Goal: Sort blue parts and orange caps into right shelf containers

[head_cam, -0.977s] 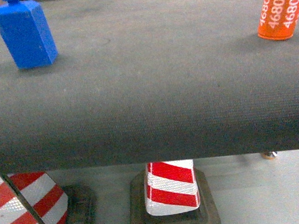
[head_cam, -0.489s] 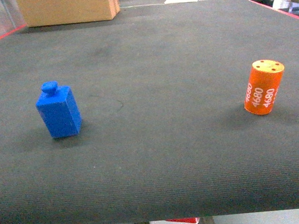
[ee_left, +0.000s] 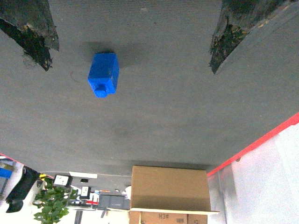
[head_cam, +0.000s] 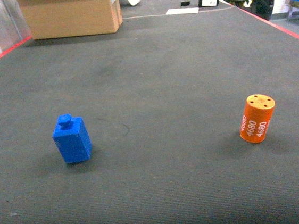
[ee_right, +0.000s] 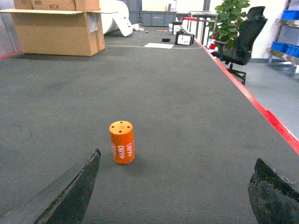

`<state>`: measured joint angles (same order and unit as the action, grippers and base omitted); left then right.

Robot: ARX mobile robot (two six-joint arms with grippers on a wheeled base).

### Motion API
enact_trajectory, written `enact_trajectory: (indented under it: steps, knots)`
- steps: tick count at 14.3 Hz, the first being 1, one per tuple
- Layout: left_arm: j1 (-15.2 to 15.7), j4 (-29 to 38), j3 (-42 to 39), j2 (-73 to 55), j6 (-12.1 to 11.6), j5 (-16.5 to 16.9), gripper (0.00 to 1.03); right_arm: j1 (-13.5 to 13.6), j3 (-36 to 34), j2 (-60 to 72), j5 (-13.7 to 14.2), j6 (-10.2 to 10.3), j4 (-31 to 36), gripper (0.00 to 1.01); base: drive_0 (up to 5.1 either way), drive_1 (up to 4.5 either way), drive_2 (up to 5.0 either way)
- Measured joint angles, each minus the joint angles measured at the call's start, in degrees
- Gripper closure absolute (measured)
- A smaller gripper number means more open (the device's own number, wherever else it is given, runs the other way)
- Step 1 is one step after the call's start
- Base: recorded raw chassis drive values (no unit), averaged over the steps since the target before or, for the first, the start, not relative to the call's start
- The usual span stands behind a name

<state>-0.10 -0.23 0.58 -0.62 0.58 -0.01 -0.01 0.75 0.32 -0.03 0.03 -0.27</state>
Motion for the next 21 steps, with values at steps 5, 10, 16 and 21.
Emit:
enact_trajectory:
  steps: [5,10,16,21]
  knots:
    - [0.0,0.0,0.0,0.0,0.0,0.0,0.05,0.0,0.0,0.0,0.0,0.0,0.0,0.03,0.0,0.0,0.0]
    - [0.0,0.0,0.0,0.0,0.0,0.0,0.05,0.0,0.0,0.0,0.0,0.0,0.0,0.03,0.0,0.0,0.0]
    - [0.0,0.0,0.0,0.0,0.0,0.0,0.05,0.0,0.0,0.0,0.0,0.0,0.0,0.03,0.0,0.0,0.0]
    - [0.0,0.0,0.0,0.0,0.0,0.0,0.05,0.0,0.0,0.0,0.0,0.0,0.0,0.03,0.0,0.0,0.0]
